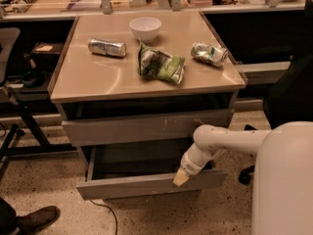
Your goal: Open middle drawer
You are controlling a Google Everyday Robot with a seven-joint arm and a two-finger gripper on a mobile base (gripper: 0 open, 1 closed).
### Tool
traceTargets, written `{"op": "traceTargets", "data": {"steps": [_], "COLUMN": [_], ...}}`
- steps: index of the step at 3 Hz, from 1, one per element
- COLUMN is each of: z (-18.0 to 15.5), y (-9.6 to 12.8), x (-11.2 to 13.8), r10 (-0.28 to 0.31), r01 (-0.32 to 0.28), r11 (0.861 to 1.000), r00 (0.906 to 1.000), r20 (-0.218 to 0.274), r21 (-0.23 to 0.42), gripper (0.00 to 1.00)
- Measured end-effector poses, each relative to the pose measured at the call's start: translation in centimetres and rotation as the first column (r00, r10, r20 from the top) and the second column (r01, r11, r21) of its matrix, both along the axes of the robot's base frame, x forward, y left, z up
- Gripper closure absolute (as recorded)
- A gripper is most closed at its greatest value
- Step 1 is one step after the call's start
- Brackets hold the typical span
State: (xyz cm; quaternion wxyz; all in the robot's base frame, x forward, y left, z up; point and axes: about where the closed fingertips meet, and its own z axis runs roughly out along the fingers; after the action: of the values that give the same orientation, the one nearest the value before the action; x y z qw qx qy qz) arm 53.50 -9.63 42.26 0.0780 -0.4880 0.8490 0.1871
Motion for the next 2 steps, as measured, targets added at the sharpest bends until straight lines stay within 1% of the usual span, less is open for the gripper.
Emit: {"op": "traceTargets", "data": {"steps": [1, 2], "z": [0.0, 0.2], "y": [0.0, -0.2], "x": [0.0, -1.2], "r10": [0.0, -0.012], "r01": [0.0, 0.012], "r11": [1.0, 1.0], "r00": [1.0, 0.9999], "r20": [0.0, -0.002], "r21": [0.0, 0.008], "gripper": [1.0, 1.0]}}
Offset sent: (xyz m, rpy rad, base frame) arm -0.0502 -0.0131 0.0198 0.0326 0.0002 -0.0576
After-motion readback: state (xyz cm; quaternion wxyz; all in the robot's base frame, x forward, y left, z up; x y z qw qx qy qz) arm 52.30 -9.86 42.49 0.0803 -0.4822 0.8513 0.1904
